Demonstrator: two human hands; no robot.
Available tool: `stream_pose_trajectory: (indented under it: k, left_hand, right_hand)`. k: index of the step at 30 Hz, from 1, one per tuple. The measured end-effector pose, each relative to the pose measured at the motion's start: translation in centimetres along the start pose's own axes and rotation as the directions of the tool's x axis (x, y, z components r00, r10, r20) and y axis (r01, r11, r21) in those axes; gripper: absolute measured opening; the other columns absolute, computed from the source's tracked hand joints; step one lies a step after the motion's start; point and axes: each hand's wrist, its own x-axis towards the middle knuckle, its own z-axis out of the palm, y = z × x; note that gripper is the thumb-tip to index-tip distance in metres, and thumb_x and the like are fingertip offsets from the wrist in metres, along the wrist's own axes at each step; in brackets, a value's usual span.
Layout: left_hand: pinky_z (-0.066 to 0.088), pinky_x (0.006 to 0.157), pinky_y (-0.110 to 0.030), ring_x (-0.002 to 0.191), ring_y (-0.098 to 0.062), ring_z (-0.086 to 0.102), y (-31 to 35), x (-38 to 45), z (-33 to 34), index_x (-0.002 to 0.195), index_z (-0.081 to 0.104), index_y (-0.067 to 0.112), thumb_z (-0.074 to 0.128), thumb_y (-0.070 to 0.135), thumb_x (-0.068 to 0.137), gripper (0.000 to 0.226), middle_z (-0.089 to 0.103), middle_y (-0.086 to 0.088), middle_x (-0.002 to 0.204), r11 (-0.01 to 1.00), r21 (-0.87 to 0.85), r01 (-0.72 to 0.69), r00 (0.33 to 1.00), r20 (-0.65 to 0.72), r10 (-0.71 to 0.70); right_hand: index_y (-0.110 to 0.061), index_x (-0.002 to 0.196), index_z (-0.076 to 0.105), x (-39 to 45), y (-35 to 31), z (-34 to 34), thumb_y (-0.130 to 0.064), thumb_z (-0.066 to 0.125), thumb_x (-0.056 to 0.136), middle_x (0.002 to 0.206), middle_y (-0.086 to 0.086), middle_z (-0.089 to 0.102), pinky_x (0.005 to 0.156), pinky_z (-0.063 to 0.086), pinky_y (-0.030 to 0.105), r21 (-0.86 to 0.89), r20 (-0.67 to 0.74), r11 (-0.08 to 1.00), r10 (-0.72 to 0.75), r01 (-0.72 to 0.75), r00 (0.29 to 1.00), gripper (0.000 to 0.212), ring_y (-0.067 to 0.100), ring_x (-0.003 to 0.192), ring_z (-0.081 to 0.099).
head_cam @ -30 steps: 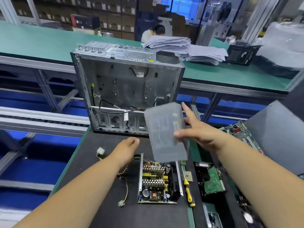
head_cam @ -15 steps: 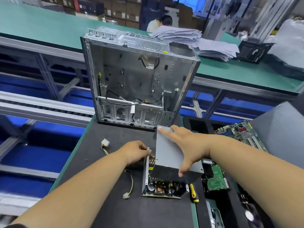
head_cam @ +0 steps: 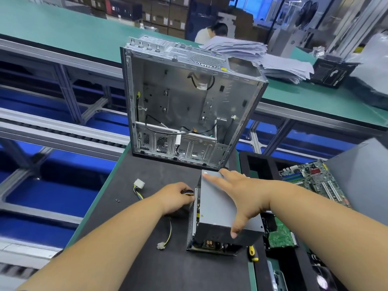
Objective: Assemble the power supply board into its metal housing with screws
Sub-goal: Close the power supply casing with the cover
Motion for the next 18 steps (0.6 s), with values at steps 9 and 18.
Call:
stream_pose_trajectory:
  k: [9, 18]
  left_hand:
    - [0.043, 0.077, -0.022, 0.095, -0.011, 0.062, -0.1, -0.3, 0.5, 0.117, 0.063, 0.026, 0.074, 0.035, 0.081, 0.039, 0.067, 0.006, 0.107, 0.998, -0.056, -0.015, 1.0, -0.001, 0.015]
    - [0.047, 0.09, -0.029, 0.102, -0.017, 0.062, -0.2, 0.2, 1.0, 0.119, 0.06, 0.025, 0.073, 0.039, 0.083, 0.041, 0.067, 0.003, 0.112, 1.0, 0.012, -0.004, 1.0, -0.031, 0.004]
  right_hand:
    - [-0.062, 0.137, -0.026, 0.5, -0.7, 0.0, -0.062, 0.089, 0.044, 0.161, -0.008, -0.019, 0.122, 0.009, 0.05, 0.014, 0.01, 1.0, 0.009, -0.009, 1.0, 0.148, 0.019, 0.15, -0.015]
    - [-0.061, 0.136, -0.03, -0.4, -1.0, 1.0, -0.056, 0.09, 0.048, 0.159, -0.01, -0.027, 0.12, 0.017, 0.047, 0.016, 0.004, 0.999, 0.039, -0.039, 0.999, 0.149, 0.021, 0.15, -0.016]
